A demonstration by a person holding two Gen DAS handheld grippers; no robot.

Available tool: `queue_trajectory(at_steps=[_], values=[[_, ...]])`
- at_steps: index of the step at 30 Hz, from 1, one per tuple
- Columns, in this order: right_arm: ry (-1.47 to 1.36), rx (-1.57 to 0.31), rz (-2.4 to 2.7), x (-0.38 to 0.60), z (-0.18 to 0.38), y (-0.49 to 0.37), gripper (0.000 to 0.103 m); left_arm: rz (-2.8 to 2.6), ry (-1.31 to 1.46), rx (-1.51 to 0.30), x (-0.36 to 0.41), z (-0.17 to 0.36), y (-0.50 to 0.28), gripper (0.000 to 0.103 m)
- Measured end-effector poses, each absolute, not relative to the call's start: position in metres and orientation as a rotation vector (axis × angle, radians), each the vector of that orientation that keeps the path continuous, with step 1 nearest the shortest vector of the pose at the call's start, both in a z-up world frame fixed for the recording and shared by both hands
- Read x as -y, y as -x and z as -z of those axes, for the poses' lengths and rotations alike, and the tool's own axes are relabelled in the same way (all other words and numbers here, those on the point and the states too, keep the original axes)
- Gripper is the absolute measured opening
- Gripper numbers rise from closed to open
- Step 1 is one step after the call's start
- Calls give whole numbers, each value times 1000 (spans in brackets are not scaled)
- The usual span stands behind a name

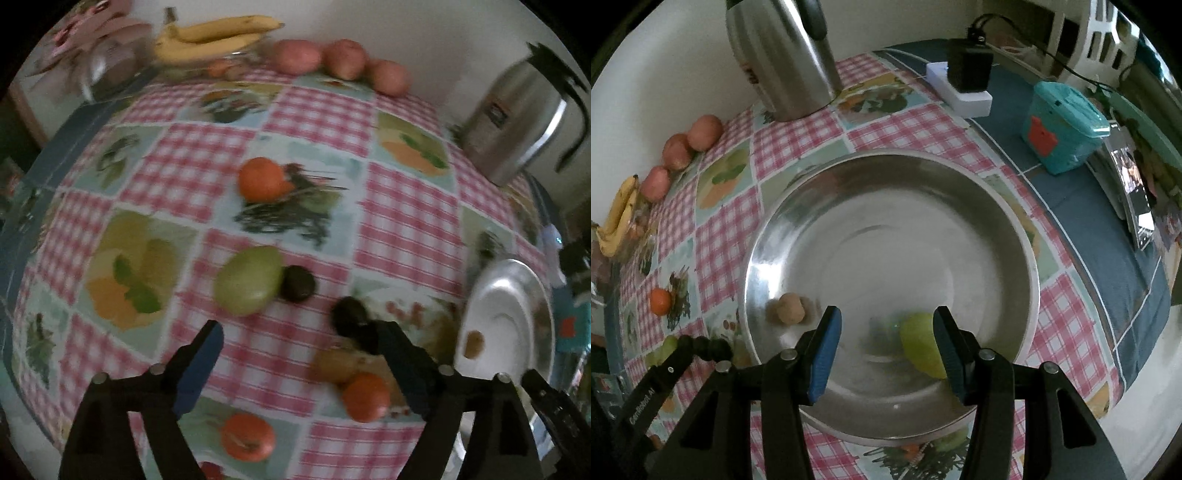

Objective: Organize fruits
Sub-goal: 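Move both open tools back toward the remaining fruits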

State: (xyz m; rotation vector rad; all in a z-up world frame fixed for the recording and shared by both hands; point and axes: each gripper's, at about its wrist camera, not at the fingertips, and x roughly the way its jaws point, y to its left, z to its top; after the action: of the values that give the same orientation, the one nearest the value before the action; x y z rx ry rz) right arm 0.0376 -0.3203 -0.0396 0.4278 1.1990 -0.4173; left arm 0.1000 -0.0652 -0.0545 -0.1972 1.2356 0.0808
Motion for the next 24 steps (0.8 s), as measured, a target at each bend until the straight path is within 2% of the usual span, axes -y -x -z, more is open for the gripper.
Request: queue_trajectory(at_steps=[3,4,7,15,18,24], values=[[-407,-1204,408,315,39,-39,56,-127,206,-1241,55,57,-100,99],[-399,-1205,406,314,39,-40,60,-138,211,-1241,52,57,-99,99],[-372,-1211,394,308,39,-42,62,-168,222,-1241,45,58,-97,103],[-292,-1216,330,284,36,-47,70,-208,205,-1222,37,54,-92,103],[-257,-1210,303,273,35,-49,78,-217,197,-1205,33,50,-90,103],[-213,-1198,259,256,33,-50,82,-210,229,-1198,23,47,-85,103]])
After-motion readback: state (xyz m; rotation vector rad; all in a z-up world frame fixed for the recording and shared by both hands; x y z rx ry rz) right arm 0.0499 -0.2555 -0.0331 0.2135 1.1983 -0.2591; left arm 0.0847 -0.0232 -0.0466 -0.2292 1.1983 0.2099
